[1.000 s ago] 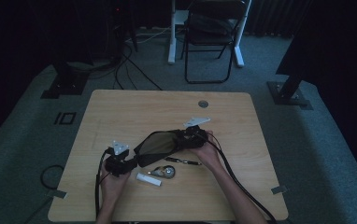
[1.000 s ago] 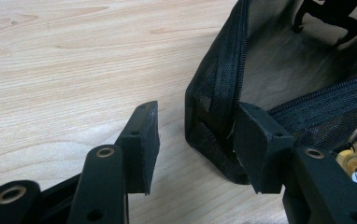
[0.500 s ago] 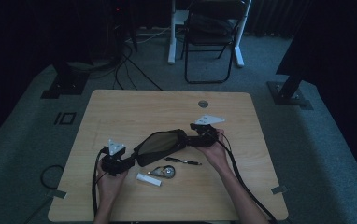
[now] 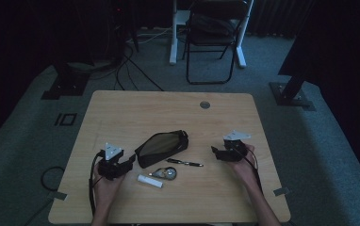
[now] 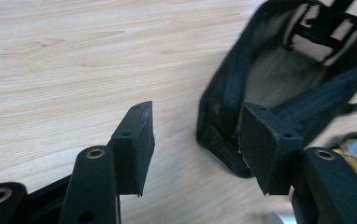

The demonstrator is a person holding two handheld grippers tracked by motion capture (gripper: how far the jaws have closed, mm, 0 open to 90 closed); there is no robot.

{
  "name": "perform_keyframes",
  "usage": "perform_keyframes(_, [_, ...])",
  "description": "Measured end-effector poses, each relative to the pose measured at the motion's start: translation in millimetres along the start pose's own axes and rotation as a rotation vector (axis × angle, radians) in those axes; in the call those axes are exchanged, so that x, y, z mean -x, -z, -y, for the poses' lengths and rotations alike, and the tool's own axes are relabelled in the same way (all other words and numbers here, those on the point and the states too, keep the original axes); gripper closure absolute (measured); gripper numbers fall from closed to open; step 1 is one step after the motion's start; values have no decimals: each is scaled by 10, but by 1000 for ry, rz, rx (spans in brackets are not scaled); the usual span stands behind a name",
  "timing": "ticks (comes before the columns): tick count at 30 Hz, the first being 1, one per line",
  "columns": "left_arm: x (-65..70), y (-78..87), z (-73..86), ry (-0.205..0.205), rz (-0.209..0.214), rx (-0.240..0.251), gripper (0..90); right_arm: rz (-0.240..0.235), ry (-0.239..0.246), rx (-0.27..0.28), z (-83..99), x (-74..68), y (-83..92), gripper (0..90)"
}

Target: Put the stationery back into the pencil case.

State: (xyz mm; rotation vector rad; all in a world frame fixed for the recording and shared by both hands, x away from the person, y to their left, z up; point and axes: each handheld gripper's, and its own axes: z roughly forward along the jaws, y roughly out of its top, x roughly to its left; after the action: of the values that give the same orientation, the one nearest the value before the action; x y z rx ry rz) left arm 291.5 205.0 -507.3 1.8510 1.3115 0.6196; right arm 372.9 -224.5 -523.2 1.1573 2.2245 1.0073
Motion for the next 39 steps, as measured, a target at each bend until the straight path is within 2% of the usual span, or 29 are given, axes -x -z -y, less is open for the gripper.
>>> perform_keyframes(2, [14,20,9,-16,6,-1,452,15,1,-10,60,34,-1,324])
perform_keyframes(4, [30,45,17,-23,17,4,451,51,3,-51,228,115,-19,312])
perform_keyframes(6, [32,52,19,-24,21,4,451,58,-3,-62,278,137,-26,308])
perform_keyframes(8, [26,62,22,-13,33,0,451,75,-15,-75,390,207,-46,301])
perform_keyframes(9, [19,67,23,-2,42,0,451,75,-15,-75,390,207,-46,301])
perform_keyframes(11, [7,79,27,5,47,4,456,62,-56,-56,431,262,-46,306])
perform_keyframes(19, [55,131,51,-21,86,21,458,38,-97,-21,488,314,-54,302])
perform_keyframes(24, [87,169,56,-34,103,22,457,38,-95,-21,490,313,-51,301])
perform_keyframes(29, [145,218,72,-74,127,26,456,36,-97,-22,490,319,-52,301])
perform_keyframes(39, [279,230,127,-141,171,1,445,35,-98,-22,491,320,-53,300])
